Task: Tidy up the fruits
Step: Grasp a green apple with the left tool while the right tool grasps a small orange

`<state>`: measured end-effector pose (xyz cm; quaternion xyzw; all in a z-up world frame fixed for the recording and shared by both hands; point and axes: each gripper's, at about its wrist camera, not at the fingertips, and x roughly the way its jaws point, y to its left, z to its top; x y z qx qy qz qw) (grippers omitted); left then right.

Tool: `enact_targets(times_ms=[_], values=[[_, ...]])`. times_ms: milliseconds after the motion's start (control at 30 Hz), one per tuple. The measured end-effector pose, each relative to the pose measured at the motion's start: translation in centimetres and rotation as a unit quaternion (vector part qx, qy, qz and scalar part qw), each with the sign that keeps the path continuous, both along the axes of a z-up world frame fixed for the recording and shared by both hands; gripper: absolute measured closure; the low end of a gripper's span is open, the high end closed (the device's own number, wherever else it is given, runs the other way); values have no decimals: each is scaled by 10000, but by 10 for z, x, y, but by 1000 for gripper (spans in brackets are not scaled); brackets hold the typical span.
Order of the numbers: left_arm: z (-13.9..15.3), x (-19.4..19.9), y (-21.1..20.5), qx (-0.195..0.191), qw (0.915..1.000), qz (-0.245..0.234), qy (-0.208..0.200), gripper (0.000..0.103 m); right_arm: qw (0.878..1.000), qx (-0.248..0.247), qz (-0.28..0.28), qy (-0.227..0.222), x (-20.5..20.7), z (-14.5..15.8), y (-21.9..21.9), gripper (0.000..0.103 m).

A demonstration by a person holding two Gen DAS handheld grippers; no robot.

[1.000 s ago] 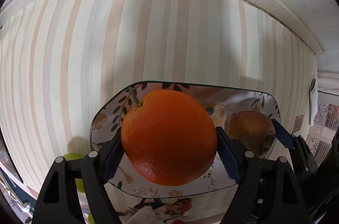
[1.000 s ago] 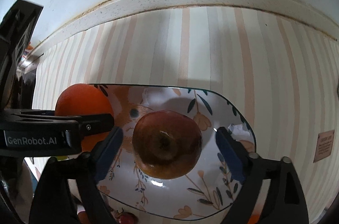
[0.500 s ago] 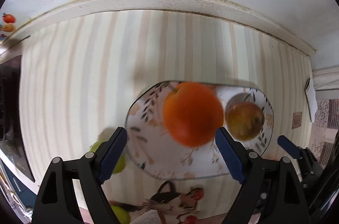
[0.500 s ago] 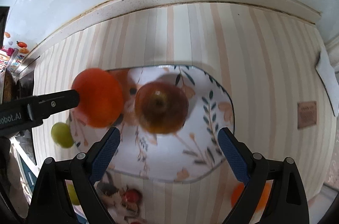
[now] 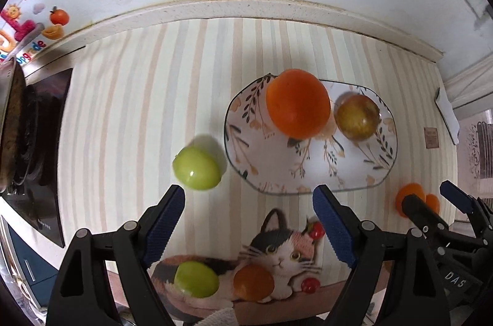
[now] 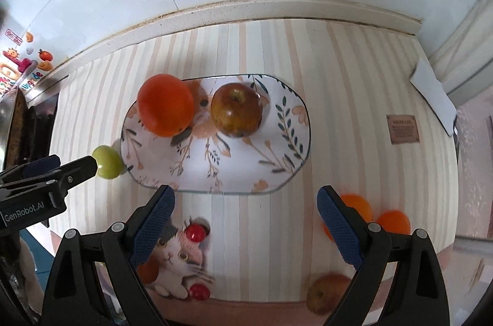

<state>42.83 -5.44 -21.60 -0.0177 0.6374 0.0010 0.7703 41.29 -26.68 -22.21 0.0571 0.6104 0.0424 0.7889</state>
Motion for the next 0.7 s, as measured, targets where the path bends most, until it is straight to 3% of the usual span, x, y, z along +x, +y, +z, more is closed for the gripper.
enact_targets(times_ms=[233, 367, 500, 700], values=[[19, -35, 8, -40, 9999, -86, -138, 18, 9992, 383, -95, -83, -35, 16, 6, 7], [15, -54, 24, 306, 9994, -57, -158, 18, 9966, 794, 25, 200, -57, 4, 25, 7], [-8, -70, 48, 703, 9974, 69, 134, 18, 9910, 1127, 257, 676, -71, -28, 53, 7], [-48, -91, 79, 668, 9946, 385, 691, 18, 9738, 1745, 315, 1425, -79, -89, 87, 7]])
